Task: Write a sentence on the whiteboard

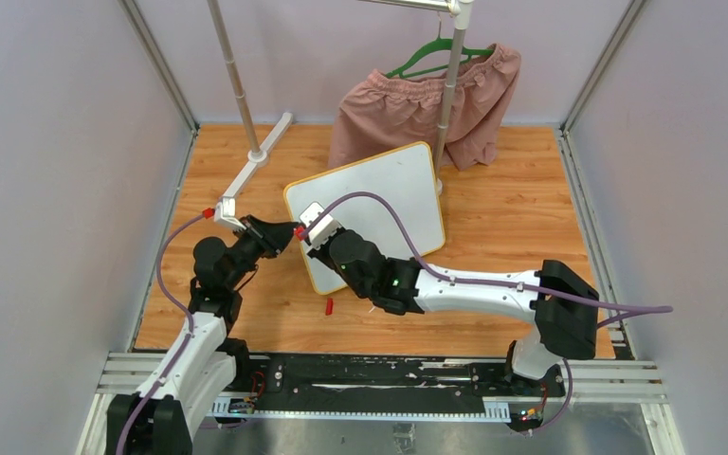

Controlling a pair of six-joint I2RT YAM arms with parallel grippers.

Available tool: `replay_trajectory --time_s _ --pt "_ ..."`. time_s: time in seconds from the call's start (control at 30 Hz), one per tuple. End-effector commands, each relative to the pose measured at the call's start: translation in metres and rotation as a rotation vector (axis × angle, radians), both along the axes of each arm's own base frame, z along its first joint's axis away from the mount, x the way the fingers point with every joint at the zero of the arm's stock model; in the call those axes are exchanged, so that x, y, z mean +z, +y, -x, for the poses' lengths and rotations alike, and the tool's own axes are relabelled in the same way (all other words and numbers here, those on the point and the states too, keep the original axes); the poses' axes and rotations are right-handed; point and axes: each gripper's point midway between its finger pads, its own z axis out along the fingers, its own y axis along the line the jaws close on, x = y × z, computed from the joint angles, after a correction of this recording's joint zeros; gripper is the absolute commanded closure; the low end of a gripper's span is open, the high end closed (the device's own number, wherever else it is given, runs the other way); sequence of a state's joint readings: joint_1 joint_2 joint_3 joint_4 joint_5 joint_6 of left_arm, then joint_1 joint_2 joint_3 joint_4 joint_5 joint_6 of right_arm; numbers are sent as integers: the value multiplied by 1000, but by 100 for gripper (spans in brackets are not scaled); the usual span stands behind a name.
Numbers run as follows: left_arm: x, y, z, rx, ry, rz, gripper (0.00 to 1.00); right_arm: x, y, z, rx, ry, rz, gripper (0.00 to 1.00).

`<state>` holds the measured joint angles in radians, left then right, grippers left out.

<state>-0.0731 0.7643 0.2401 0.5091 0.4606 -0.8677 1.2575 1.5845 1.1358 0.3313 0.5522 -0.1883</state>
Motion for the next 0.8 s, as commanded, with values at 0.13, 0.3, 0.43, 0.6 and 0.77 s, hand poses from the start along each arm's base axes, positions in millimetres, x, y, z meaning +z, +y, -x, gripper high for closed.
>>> replay_trajectory --time_s 0.13,0.3,0.43,0.6,0.77 --pt "4 0 3 -8 -28 2 100 10 9 0 -12 -23 7 100" --pt "4 0 3 -8 -29 3 100 8 8 -2 -24 -25 20 100" --pt "3 0 3 -6 -27 2 100 7 8 -1 -25 -24 20 100" --pt "4 0 3 -8 -32 3 100 8 8 -1 -24 -25 21 100" --pt "5 0 4 -9 -34 4 100 7 10 -2 -24 -28 27 100"
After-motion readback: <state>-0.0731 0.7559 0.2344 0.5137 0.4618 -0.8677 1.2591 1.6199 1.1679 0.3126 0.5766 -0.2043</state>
